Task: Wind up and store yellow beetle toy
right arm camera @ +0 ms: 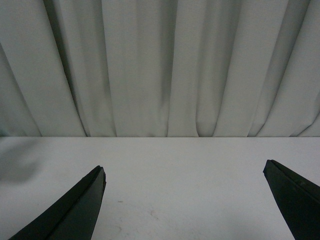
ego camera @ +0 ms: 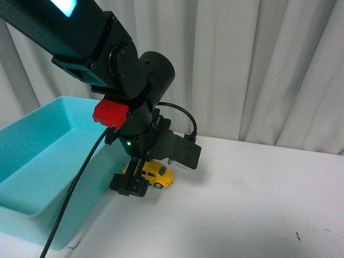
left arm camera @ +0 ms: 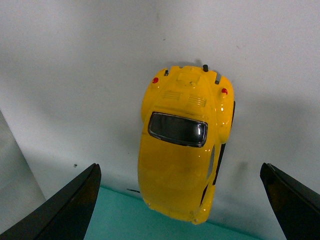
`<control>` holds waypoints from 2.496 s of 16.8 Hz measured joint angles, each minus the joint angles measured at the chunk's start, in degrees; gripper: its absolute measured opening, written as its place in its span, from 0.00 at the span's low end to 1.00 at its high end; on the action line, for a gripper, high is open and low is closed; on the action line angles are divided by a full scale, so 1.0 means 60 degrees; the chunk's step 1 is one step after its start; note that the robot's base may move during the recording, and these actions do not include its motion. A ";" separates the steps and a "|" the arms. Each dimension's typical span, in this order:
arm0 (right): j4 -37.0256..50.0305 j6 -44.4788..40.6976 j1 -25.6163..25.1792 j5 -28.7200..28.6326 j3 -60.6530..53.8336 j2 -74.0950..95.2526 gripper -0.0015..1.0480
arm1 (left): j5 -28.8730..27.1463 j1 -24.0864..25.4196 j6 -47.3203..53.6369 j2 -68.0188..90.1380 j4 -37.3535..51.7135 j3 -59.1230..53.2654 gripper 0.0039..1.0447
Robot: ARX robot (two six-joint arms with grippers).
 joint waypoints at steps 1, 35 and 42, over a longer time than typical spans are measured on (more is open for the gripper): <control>0.0000 -0.0004 0.0000 0.0000 0.0000 0.0000 0.94 | 0.0000 0.0000 -0.0015 0.0076 0.0040 0.0000 0.94; 0.0000 0.0000 0.0000 0.0000 0.0000 0.0000 0.94 | 0.0678 0.3687 -1.0076 -0.2929 0.3825 -0.2925 0.39; 0.0000 -0.0004 0.0000 0.0000 0.0000 0.0000 0.94 | -0.0382 0.3905 -0.9945 -0.1355 0.3905 -0.2790 0.39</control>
